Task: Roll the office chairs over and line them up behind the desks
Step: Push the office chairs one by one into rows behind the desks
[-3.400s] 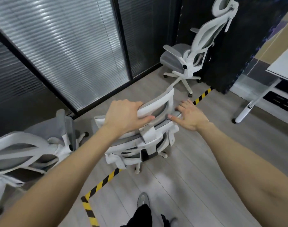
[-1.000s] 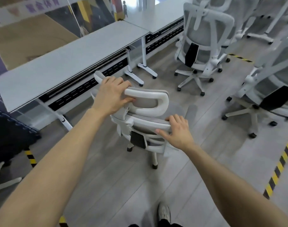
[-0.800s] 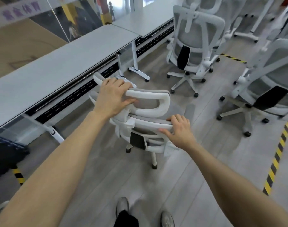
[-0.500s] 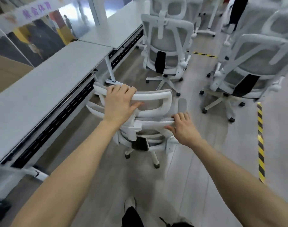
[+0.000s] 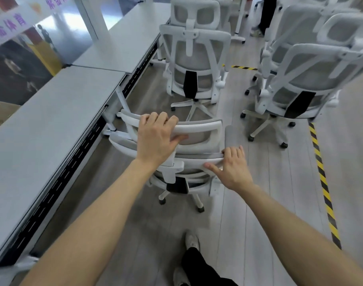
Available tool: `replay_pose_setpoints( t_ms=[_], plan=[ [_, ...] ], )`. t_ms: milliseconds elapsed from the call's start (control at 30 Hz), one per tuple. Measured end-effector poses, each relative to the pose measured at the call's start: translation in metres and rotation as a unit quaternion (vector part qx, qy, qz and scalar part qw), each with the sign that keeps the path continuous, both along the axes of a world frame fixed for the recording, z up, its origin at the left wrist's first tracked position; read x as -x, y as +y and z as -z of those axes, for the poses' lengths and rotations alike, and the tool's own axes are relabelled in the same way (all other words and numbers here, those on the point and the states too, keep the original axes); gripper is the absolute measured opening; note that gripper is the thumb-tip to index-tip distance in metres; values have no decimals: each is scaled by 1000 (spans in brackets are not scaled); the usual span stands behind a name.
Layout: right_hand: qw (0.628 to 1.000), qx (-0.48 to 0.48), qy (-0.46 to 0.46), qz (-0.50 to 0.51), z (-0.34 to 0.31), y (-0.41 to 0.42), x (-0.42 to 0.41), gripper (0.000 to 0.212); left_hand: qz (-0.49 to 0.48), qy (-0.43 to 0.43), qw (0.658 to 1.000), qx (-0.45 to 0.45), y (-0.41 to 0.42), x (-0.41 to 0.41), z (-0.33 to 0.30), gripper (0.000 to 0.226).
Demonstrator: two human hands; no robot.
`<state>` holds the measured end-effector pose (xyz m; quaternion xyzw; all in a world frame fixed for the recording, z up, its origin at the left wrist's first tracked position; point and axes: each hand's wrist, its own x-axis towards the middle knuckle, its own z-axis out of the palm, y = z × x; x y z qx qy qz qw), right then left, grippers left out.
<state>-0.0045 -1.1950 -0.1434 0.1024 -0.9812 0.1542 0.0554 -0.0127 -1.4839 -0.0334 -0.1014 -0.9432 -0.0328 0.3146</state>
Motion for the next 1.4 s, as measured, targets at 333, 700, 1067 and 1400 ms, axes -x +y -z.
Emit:
replay_pose_setpoints(
  t_ms=[333, 700, 1067, 1400],
  plan=[
    [999, -13, 17, 25, 4, -38, 74, 89, 6, -30, 1000, 3, -36, 87, -2, 60],
    [990, -137, -9, 20, -11, -83, 105, 76, 33, -35, 999, 4, -59, 138, -4, 60],
    [993, -58, 4, 101, -4, -104, 85, 103, 59, -21, 998, 11, -65, 127, -3, 57],
    [992, -71, 5, 107, 0, -91, 79, 105, 77, 1, 997, -5, -57, 115, -2, 54]
  ],
)
